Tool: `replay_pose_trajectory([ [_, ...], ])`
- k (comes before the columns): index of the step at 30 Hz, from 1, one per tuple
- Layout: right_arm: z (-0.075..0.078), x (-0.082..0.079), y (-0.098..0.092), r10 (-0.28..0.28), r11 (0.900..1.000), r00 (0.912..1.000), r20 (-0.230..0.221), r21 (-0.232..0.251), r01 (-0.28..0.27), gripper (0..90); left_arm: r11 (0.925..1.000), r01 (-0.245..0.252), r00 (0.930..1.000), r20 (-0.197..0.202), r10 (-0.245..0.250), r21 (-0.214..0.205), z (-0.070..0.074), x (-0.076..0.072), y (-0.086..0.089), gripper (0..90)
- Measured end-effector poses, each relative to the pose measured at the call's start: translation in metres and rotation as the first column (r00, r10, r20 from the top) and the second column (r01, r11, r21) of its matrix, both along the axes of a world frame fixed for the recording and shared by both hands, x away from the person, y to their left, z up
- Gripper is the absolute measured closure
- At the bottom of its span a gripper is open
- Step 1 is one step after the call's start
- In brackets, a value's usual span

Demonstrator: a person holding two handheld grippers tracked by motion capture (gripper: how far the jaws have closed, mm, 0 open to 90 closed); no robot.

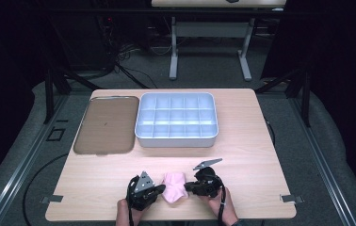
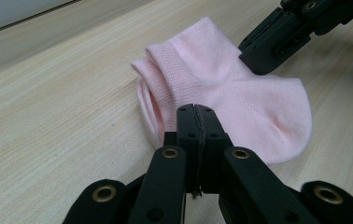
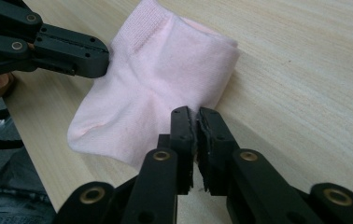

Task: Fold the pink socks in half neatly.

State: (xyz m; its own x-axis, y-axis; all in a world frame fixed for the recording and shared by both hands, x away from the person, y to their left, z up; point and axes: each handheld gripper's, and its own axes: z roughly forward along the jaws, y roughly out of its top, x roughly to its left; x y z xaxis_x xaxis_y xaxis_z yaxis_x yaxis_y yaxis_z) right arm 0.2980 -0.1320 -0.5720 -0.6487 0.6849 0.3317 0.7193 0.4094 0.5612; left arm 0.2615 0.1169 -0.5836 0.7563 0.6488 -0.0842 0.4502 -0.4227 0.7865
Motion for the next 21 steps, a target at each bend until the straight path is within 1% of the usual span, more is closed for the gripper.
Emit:
replay_pose_trajectory([
  [1, -0.0004, -0.0001, -0.0005, -0.012, 0.9998, 0.9999, 0.001, 0.015, 0.012, 88.2, 1.0, -0.001, 1.0, 0.0, 0.001, 0.004, 0.0005, 0.0001, -0.0005, 89.6],
  [3, 0.0003, 0.0, -0.0022, -0.014, 0.9998, 0.9999, -0.006, 0.018, 0.014, 89.4, 0.9999, -0.01, 0.9999, -0.008, 0.01, 0.003, 0.0009, 0.0007, -0.0014, 89.6],
  [4, 0.0007, -0.0003, -0.0026, -0.018, 0.9997, 0.9998, -0.011, 0.016, 0.018, 89.6, 1.0, -0.005, 0.9999, -0.016, 0.005, -0.002, 0.001, 0.0014, -0.0012, 89.6],
  [5, 0.0011, -0.0006, -0.003, -0.02, 0.9996, 0.9997, -0.016, 0.019, 0.021, 89.8, 1.0, -0.001, 0.9999, -0.012, 0.001, 0.001, 0.0011, 0.0019, -0.0012, 89.6],
  [7, 0.0006, -0.0008, -0.0039, -0.022, 0.9994, 0.9997, -0.01, 0.024, 0.023, 89.5, 1.0, -0.006, 0.9999, -0.014, 0.006, -0.006, 0.0007, 0.0017, -0.0023, 89.6],
  [8, 0.0012, -0.0004, -0.0049, -0.021, 0.9997, 0.9996, -0.016, 0.014, 0.022, 88.0, 1.0, -0.007, 0.9999, -0.012, 0.007, -0.004, 0.0007, 0.0017, -0.0027, 89.6],
  [9, 0.0001, -0.0007, -0.0043, -0.039, 0.9988, 0.9992, -0.013, 0.028, 0.039, 84.9, 1.0, -0.008, 0.9999, -0.012, 0.008, -0.004, 0.0007, 0.0015, -0.003, 89.6],
  [10, 0.0003, -0.0005, -0.0046, -0.041, 0.999, 0.9991, -0.01, 0.018, 0.041, 82.1, 1.0, -0.008, 0.9999, -0.011, 0.008, -0.005, 0.0006, 0.0015, -0.0031, 89.5],
  [11, 0.0002, -0.0004, -0.0044, -0.045, 0.9988, 0.999, -0.008, 0.022, 0.045, 78.3, 1.0, -0.008, 0.9999, -0.012, 0.008, -0.004, 0.0007, 0.0015, -0.003, 89.6],
  [12, -0.0005, -0.0009, -0.0033, -0.053, 0.9982, 0.9986, -0.006, 0.028, 0.053, 78.0, 1.0, -0.008, 0.9999, -0.012, 0.008, -0.004, 0.0007, 0.0015, -0.003, 89.6],
  [13, -0.0006, -0.0005, -0.003, -0.042, 0.999, 0.9991, -0.004, 0.015, 0.042, 77.3, 1.0, -0.007, 0.9999, -0.013, 0.007, -0.003, 0.0008, 0.0016, -0.0029, 89.6],
  [14, -0.0014, -0.0007, -0.0021, -0.041, 0.999, 0.9991, -0.008, 0.02, 0.041, 77.2, 1.0, -0.006, 0.9999, -0.013, 0.006, -0.003, 0.0008, 0.0015, -0.0028, 89.5],
  [16, -0.0021, -0.0007, -0.0024, -0.038, 0.9988, 0.9992, -0.013, 0.028, 0.039, 77.5, 1.0, -0.006, 0.9999, -0.012, 0.006, -0.003, 0.0007, 0.0014, -0.0029, 89.5],
  [18, -0.0022, -0.0007, -0.0028, -0.035, 0.999, 0.9992, -0.018, 0.027, 0.035, 80.7, 1.0, -0.005, 0.9999, -0.011, 0.005, -0.003, 0.0007, 0.0016, -0.003, 89.5],
  [20, -0.0036, -0.0019, -0.0026, -0.041, 0.9982, 0.999, -0.019, 0.043, 0.042, 85.0, 1.0, -0.007, 0.9999, -0.013, 0.007, -0.006, 0.0006, 0.0015, -0.0033, 89.5],
  [21, -0.0039, -0.0026, -0.0021, -0.044, 0.9979, 0.999, -0.011, 0.047, 0.044, 86.5, 1.0, -0.007, 0.9999, -0.013, 0.007, -0.005, 0.0007, 0.0016, -0.0033, 89.5],
])
